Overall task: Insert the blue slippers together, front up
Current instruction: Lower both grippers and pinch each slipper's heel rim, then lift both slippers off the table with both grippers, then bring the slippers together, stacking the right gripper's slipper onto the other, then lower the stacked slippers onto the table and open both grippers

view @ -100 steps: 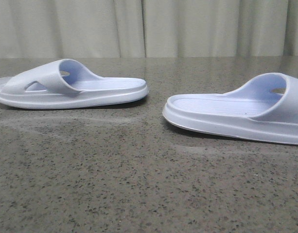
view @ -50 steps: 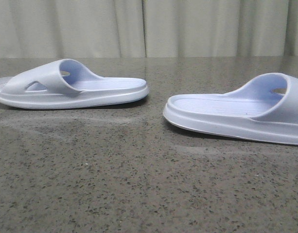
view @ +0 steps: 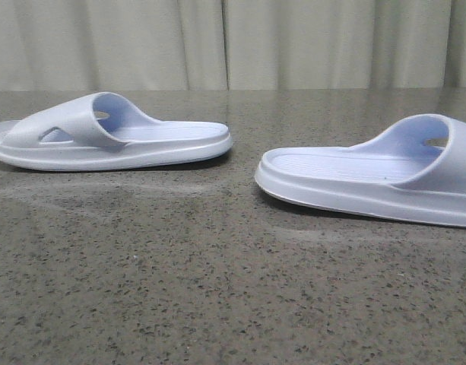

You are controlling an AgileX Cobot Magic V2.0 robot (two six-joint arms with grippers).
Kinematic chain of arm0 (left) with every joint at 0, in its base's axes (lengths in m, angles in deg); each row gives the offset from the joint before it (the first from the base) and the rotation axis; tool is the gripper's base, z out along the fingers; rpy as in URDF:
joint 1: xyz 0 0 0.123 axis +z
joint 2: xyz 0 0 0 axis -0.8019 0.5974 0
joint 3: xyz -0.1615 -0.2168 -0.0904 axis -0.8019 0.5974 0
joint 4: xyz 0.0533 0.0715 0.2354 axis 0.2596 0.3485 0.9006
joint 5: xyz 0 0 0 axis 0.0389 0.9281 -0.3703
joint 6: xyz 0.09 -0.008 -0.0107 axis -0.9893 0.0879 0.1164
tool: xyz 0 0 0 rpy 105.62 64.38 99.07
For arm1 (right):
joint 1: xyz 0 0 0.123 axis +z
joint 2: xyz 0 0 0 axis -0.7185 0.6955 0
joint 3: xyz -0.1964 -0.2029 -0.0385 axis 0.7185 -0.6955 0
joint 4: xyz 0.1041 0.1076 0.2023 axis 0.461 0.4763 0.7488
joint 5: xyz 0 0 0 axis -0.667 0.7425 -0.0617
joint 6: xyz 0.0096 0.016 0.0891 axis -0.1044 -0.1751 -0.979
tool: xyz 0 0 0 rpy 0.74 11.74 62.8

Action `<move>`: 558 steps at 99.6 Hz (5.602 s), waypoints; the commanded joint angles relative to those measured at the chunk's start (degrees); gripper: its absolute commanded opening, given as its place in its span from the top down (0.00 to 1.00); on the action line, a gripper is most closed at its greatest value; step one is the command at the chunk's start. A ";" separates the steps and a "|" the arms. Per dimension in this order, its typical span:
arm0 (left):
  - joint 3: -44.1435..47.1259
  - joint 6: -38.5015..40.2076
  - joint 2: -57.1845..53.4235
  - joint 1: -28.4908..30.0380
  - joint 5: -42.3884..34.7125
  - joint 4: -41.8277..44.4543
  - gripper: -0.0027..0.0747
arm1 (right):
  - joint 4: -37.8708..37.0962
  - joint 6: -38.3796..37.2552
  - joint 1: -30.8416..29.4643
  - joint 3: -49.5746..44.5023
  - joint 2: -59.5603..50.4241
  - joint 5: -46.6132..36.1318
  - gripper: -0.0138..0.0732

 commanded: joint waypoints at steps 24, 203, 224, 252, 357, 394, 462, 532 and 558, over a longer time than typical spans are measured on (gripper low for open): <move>-2.09 -1.39 2.90 -0.48 -3.22 -3.94 0.46 | 6.16 4.32 -2.25 3.16 2.79 3.78 0.96; -19.26 -40.10 43.28 7.63 17.68 -44.86 0.95 | 11.83 5.92 -1.76 4.77 2.44 0.82 0.96; -19.26 -40.18 39.40 11.44 19.93 -44.76 0.95 | 17.23 7.30 -1.76 9.20 0.83 0.79 0.96; -19.26 -42.15 38.31 14.69 28.05 -48.39 0.95 | 29.16 13.95 -1.76 15.00 0.39 6.75 0.96; -19.26 -44.00 38.52 14.72 44.91 -62.33 0.95 | 43.92 28.69 5.31 15.58 14.06 14.00 0.96; -19.26 -44.00 38.52 14.10 44.91 -62.33 0.95 | 49.49 31.72 10.19 18.94 21.88 13.57 0.96; -19.26 -44.40 39.14 7.82 44.02 -63.12 0.95 | 49.92 30.73 24.38 33.84 34.57 13.79 0.96; -19.15 -45.54 39.14 11.82 33.92 -54.66 0.95 | 46.53 28.87 11.87 34.92 34.11 29.23 0.69; -19.15 -45.91 39.14 10.29 27.73 -52.78 0.95 | 41.55 27.54 8.43 34.92 32.71 29.23 0.69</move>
